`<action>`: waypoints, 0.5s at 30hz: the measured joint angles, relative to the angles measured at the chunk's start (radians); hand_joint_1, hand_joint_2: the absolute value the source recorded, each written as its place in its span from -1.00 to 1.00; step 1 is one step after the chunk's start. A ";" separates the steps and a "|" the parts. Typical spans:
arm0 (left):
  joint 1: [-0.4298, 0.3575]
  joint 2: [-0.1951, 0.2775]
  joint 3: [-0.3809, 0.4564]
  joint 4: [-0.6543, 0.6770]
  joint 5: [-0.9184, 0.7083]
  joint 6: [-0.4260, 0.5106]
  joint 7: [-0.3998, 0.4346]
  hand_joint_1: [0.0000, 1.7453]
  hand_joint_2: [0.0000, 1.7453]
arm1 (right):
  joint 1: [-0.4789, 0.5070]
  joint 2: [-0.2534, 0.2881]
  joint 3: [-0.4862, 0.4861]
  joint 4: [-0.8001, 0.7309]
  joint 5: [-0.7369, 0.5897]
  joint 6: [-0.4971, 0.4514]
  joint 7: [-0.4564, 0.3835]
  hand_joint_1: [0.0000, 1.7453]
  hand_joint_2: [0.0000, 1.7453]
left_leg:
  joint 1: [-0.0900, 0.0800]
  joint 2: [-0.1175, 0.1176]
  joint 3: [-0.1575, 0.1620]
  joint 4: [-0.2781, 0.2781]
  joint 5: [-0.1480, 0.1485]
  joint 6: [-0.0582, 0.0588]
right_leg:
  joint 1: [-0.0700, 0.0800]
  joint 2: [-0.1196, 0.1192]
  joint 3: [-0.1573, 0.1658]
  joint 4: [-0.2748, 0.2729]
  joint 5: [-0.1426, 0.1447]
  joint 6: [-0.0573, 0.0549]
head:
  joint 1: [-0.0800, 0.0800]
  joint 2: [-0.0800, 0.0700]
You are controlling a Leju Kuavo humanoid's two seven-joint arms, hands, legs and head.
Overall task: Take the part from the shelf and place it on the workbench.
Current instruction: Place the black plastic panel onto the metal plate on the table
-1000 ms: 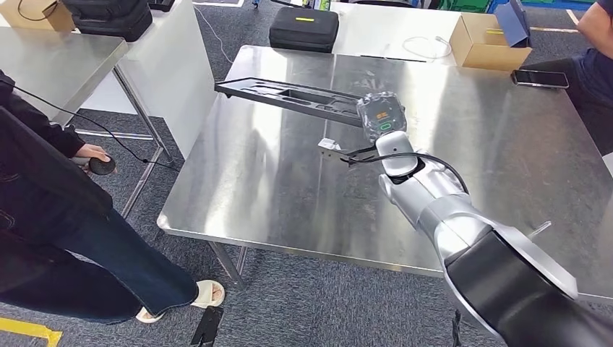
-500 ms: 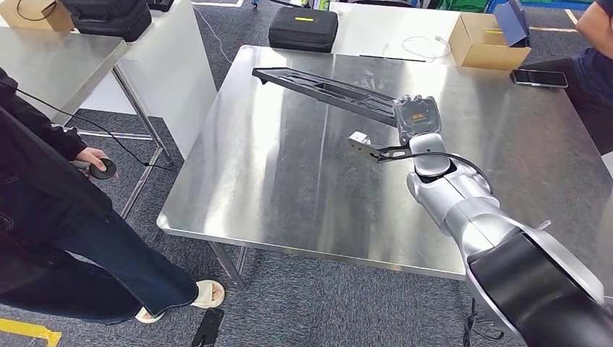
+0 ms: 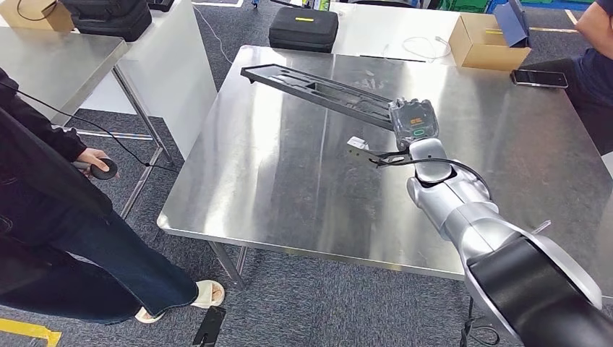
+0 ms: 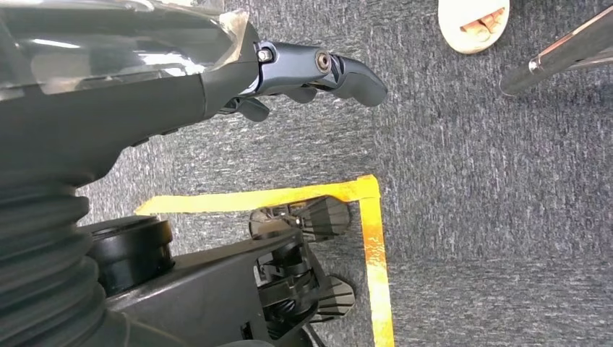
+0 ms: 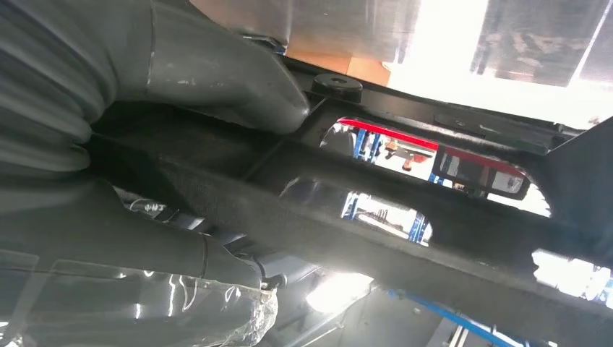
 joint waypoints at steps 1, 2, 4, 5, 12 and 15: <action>0.000 0.000 0.000 0.000 0.002 0.002 0.002 -1.00 1.00 | 0.001 0.001 -0.004 0.000 0.001 -0.002 0.000 -1.00 -1.00 | 0.000 0.000 0.000 0.000 0.000 0.000 | 0.000 0.000 0.000 0.000 0.000 0.000 | 0.000 0.000; 0.000 0.000 0.000 0.000 0.004 0.005 0.005 -1.00 0.50 | 0.001 0.001 -0.010 -0.001 0.003 -0.004 0.000 -1.00 -1.00 | 0.000 0.000 0.000 0.000 0.000 0.000 | 0.000 0.000 0.000 0.000 0.000 0.000 | 0.000 0.000; 0.000 0.000 0.000 0.000 0.007 0.008 0.010 -1.00 -0.50 | 0.004 0.002 -0.018 -0.001 0.005 -0.008 0.000 -1.00 -1.00 | 0.000 0.000 0.000 0.000 0.000 0.000 | 0.000 0.000 0.000 0.000 0.000 0.000 | 0.000 0.000; 0.000 0.000 0.000 0.000 0.008 0.009 0.011 -1.00 -1.00 | 0.005 0.002 -0.021 -0.001 0.006 -0.009 -0.001 -1.00 -1.00 | 0.000 0.000 0.000 0.000 0.000 0.000 | 0.000 0.000 0.000 0.000 0.000 0.000 | 0.000 0.000; 0.000 0.000 0.000 0.000 0.008 0.004 0.022 -1.00 -1.00 | 0.009 0.003 -0.041 -0.001 0.018 -0.014 -0.007 -1.00 -1.00 | 0.000 0.000 0.000 0.000 0.000 0.000 | 0.000 0.000 0.000 0.000 0.000 0.000 | 0.000 0.000; 0.000 0.000 0.000 0.000 0.008 0.002 0.025 -1.00 -1.00 | 0.009 0.003 -0.045 -0.001 0.018 -0.014 -0.009 -1.00 -1.00 | 0.000 0.000 0.000 0.000 0.000 0.000 | 0.000 0.000 0.000 0.000 0.000 0.000 | 0.000 0.000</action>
